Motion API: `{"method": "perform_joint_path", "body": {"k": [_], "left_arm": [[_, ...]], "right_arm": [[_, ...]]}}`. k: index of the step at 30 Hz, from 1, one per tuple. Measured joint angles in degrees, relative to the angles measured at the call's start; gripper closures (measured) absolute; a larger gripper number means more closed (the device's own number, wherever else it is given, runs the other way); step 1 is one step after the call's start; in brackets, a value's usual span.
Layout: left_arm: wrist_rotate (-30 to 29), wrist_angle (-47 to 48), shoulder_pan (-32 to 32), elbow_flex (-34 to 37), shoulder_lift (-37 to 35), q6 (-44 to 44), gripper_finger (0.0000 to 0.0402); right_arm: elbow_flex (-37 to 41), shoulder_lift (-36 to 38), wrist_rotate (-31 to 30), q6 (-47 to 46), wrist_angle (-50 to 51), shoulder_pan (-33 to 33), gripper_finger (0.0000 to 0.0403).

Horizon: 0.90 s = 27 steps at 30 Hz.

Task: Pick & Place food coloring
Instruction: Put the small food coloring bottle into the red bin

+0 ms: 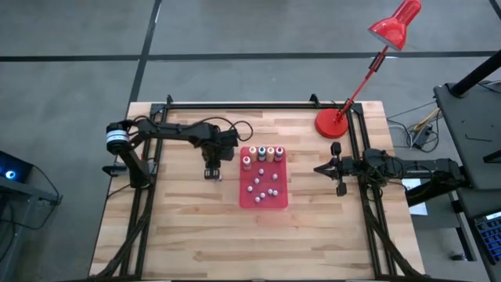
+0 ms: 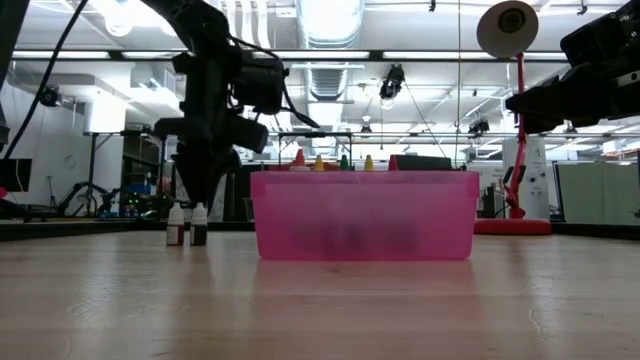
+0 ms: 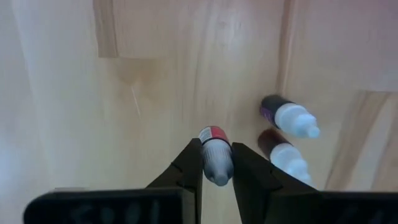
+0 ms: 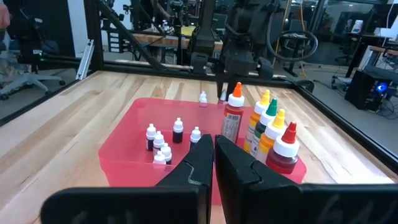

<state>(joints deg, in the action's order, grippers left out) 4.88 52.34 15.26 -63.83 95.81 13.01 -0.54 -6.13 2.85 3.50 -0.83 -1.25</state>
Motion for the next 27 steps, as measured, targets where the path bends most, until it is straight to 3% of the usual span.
{"method": "perform_joint_path", "body": {"k": [10, 27], "left_arm": [[-0.3, 9.0, -2.1, -9.8, 0.0, 0.2, 0.0363], [0.5, 10.5, -12.8, -24.3, 1.8, 0.7, 0.0364]], "right_arm": [[0.0, 0.0, 0.0, 0.1, 0.0, 0.0, 0.0394], [0.0, 0.0, 0.0, 0.0, 0.0, 0.0, 0.0394]]}}
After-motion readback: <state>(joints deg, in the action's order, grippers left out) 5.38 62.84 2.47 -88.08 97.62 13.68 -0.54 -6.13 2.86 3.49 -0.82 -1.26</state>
